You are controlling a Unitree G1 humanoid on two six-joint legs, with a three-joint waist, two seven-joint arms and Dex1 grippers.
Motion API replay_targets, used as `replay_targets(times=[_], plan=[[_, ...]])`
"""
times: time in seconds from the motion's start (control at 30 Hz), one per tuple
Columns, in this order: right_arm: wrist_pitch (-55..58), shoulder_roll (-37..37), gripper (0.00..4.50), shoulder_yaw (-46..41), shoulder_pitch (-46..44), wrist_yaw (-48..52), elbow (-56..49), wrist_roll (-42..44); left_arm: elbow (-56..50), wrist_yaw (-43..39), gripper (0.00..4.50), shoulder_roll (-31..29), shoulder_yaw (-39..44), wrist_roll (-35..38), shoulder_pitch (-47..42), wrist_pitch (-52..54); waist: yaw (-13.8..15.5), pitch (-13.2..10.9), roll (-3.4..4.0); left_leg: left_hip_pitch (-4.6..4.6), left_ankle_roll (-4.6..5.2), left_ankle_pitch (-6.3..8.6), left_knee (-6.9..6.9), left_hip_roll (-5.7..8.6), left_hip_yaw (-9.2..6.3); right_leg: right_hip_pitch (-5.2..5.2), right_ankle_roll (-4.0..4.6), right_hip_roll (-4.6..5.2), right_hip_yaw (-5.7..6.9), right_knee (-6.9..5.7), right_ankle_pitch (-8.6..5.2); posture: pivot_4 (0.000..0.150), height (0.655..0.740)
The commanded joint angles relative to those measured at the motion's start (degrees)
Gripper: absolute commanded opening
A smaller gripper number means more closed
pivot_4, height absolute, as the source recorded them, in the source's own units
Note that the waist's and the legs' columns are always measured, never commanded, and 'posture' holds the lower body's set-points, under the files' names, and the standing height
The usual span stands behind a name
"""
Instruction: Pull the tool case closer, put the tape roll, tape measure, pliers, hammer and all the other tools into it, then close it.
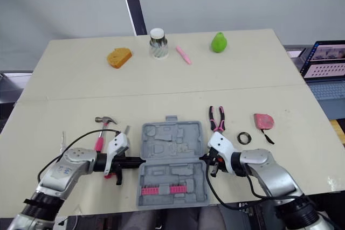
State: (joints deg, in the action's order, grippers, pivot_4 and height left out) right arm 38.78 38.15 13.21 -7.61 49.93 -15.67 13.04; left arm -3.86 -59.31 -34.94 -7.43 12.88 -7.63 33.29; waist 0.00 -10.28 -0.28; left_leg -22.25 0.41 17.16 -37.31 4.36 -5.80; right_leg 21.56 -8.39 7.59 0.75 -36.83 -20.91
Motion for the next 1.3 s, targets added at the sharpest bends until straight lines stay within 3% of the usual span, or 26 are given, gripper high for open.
replay_targets(times=[0.03,1.3], plan=[[0.17,0.03,0.03,0.81,0.9,1.49,-2.51,1.64,-2.96,-0.3,0.0,0.02,-1.11,1.68,1.32,0.56,0.01,0.0,0.0,0.0,0.0,0.0,0.0,0.0,0.0,0.0,0.0,0.0,0.0,0.0,0.0,0.15,0.7341],[2.92,2.36,0.03,0.77,4.66,1.64,-6.75,4.41,-9.03,2.26,0.0,-2.06,-0.29,4.24,6.85,3.73,0.11,0.0,0.0,0.01,0.01,0.01,0.02,-0.01,0.01,-0.02,0.01,0.0,-0.02,0.33,-0.01,0.15,0.7341]])
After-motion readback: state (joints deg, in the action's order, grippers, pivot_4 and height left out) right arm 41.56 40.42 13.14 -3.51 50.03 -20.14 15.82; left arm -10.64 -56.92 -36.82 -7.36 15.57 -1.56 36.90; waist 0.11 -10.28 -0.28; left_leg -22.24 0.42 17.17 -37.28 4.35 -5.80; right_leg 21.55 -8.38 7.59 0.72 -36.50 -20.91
